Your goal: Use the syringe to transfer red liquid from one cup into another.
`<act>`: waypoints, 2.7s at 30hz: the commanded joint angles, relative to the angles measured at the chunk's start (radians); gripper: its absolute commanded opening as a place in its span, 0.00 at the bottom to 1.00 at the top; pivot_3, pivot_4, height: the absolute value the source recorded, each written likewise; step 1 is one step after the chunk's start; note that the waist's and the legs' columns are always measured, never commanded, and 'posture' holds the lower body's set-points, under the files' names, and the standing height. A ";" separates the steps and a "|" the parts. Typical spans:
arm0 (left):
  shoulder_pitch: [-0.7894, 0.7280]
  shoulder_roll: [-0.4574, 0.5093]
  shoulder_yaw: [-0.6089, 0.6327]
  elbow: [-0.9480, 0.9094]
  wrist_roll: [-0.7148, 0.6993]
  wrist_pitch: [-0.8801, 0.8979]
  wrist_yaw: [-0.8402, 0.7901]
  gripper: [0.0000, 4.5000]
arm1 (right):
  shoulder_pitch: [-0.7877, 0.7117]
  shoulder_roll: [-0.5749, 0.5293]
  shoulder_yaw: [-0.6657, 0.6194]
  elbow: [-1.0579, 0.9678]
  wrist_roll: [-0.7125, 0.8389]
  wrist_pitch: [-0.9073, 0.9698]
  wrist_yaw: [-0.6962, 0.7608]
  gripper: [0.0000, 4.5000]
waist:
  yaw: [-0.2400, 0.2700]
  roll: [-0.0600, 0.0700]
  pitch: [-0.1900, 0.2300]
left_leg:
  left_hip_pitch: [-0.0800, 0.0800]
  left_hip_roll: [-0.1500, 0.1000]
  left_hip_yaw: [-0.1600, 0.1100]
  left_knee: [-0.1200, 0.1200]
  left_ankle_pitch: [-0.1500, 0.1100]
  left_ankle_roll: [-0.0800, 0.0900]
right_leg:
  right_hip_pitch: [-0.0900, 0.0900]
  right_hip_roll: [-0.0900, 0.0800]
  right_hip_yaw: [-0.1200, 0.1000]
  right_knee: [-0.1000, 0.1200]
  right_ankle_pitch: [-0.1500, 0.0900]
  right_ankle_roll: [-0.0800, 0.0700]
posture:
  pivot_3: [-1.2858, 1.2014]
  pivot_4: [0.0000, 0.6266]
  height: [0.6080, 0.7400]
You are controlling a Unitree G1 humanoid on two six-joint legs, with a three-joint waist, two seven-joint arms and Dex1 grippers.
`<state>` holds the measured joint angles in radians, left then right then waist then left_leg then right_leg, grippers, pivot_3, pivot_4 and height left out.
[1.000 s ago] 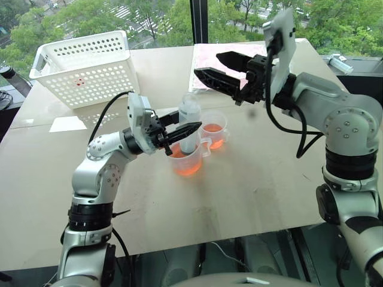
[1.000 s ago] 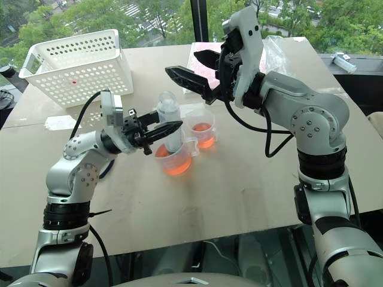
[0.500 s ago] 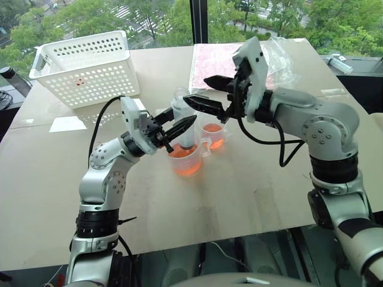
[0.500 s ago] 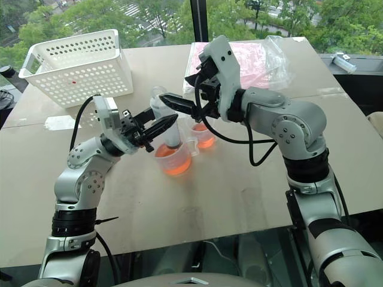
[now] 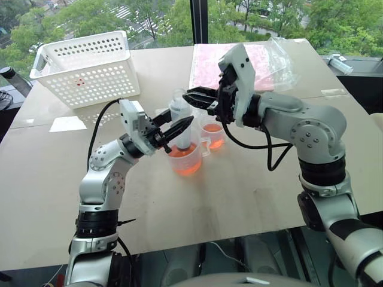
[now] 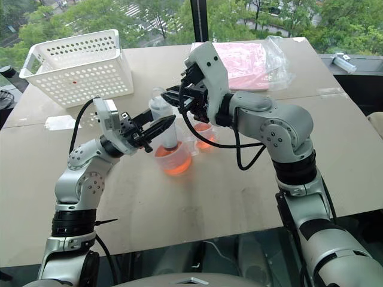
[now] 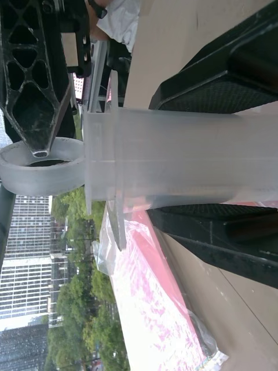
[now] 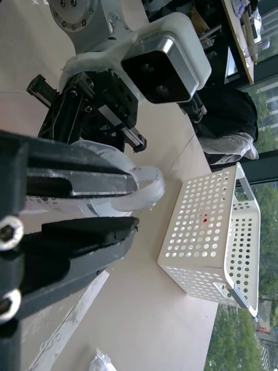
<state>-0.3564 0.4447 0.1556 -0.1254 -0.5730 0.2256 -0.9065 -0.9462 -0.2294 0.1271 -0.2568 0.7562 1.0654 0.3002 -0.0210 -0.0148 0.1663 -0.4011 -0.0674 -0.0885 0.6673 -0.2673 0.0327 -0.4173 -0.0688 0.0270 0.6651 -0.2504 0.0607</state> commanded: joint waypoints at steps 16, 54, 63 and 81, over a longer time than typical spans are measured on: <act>0.034 0.018 0.010 -0.062 -0.094 0.037 -0.070 0.32 | 0.044 0.017 0.047 0.016 -0.166 -0.250 0.123 0.01 | -0.014 0.000 0.000 | 0.000 0.000 0.000 0.000 0.000 0.000 | 0.000 0.000 0.000 0.000 0.000 0.000 | 0.52 0.24 1.00; 0.062 0.032 -0.003 -0.062 -0.091 0.044 -0.075 0.32 | 0.082 0.126 -0.074 0.122 -0.208 -0.577 0.255 0.01 | -0.019 0.001 0.000 | 0.001 0.000 -0.001 -0.001 0.000 0.000 | 0.001 0.000 0.000 0.000 0.000 0.000 | 0.52 0.24 1.00; 0.056 0.036 0.002 -0.057 -0.095 0.047 -0.072 0.32 | 0.101 0.105 -0.047 0.110 -0.213 -0.567 0.273 0.01 | -0.019 0.001 0.000 | 0.001 0.000 -0.001 -0.001 0.000 0.000 | 0.001 0.000 0.000 0.000 0.000 0.000 | 0.52 0.24 1.00; -0.002 0.049 0.055 -0.068 -0.124 0.075 -0.045 0.32 | 0.126 0.012 -0.042 0.036 -0.098 -0.386 0.356 0.51 | -0.019 0.001 0.000 | 0.001 0.000 -0.001 -0.002 0.000 0.000 | 0.000 0.000 0.000 -0.001 0.000 0.000 | 0.52 0.24 1.00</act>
<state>-0.3387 0.4823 0.1868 -0.1532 -0.6729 0.3114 -0.9531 -0.8117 -0.2077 0.1114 -0.1683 0.6257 0.6688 0.6361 -0.0402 -0.0138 0.1665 -0.4000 -0.0672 -0.0892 0.6654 -0.2673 0.0325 -0.4169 -0.0685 0.0268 0.6645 -0.2504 0.0606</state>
